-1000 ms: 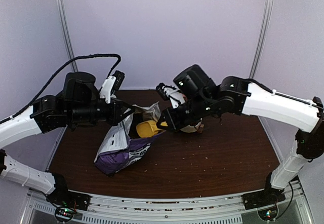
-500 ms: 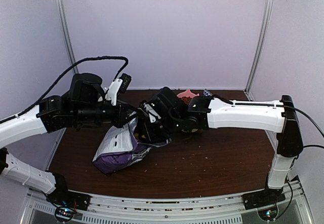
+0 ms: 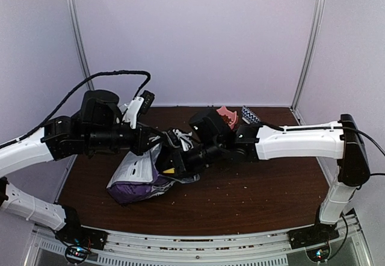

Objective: Serve the pet food

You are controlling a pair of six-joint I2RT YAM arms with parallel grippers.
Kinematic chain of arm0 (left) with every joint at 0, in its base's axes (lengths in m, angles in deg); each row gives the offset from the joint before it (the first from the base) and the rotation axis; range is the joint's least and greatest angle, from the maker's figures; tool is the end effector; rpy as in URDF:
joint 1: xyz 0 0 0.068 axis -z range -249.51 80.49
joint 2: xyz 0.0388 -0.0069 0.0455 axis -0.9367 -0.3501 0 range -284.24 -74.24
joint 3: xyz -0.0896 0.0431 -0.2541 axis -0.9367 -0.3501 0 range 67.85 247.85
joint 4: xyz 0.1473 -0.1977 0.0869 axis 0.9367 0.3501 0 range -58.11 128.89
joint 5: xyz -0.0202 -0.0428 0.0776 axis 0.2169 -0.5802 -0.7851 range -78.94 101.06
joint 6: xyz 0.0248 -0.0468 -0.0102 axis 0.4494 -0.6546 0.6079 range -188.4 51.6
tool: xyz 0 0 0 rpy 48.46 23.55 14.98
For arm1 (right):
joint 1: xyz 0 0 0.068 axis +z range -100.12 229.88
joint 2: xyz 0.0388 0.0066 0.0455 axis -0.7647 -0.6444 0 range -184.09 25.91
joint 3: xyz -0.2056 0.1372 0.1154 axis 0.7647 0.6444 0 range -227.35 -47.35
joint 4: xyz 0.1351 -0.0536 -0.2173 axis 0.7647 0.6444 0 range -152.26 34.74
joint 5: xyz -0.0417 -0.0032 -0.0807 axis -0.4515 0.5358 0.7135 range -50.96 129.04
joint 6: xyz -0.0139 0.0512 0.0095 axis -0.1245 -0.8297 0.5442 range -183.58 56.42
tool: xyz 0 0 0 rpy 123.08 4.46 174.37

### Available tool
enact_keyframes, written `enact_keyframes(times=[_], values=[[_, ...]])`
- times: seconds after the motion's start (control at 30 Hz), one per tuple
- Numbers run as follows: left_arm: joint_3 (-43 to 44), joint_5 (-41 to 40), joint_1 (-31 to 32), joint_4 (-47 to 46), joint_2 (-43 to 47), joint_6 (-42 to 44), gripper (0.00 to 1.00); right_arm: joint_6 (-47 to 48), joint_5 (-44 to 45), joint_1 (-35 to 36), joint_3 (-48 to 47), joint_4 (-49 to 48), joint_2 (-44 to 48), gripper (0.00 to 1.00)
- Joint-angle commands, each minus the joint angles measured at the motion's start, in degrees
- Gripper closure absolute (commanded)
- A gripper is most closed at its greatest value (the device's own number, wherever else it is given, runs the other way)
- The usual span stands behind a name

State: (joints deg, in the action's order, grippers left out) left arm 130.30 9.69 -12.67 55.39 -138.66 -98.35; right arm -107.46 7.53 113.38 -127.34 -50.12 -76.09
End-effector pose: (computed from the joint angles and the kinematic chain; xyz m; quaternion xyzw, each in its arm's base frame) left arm 0.1384 -0.2104 0.3560 0.1903 0.8239 -0.3594 0.3947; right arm 0.1668 0.3759 0.2769 -0.2702 0.8163 0.5052 0.0736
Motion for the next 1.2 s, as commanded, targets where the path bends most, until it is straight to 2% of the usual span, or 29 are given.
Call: enact_keyframes(times=[0.0,0.23,0.6,1.03,1.17], values=[[0.3,-2.1,-0.1,-11.0,2.6,0.2,1.00,-4.6,-11.7,0.0,3.9,-9.3,6.7,1.00],[0.5,-2.5,-0.1,-10.2,3.6,0.3,1.00,-10.9,-12.1,-2.7,12.9,-14.6,16.9,1.00],[0.9,-2.1,-0.1,-9.8,3.2,1.0,1.00,-25.9,-12.6,-11.4,30.6,-35.4,27.2,1.00],[1.5,-3.3,-0.3,-8.8,3.3,1.4,1.00,-36.8,-15.9,-18.2,38.9,-48.0,31.7,1.00],[1.3,-4.8,-0.3,-8.5,3.7,0.9,1.00,-38.1,-17.0,-18.9,40.8,-49.3,33.4,1.00]])
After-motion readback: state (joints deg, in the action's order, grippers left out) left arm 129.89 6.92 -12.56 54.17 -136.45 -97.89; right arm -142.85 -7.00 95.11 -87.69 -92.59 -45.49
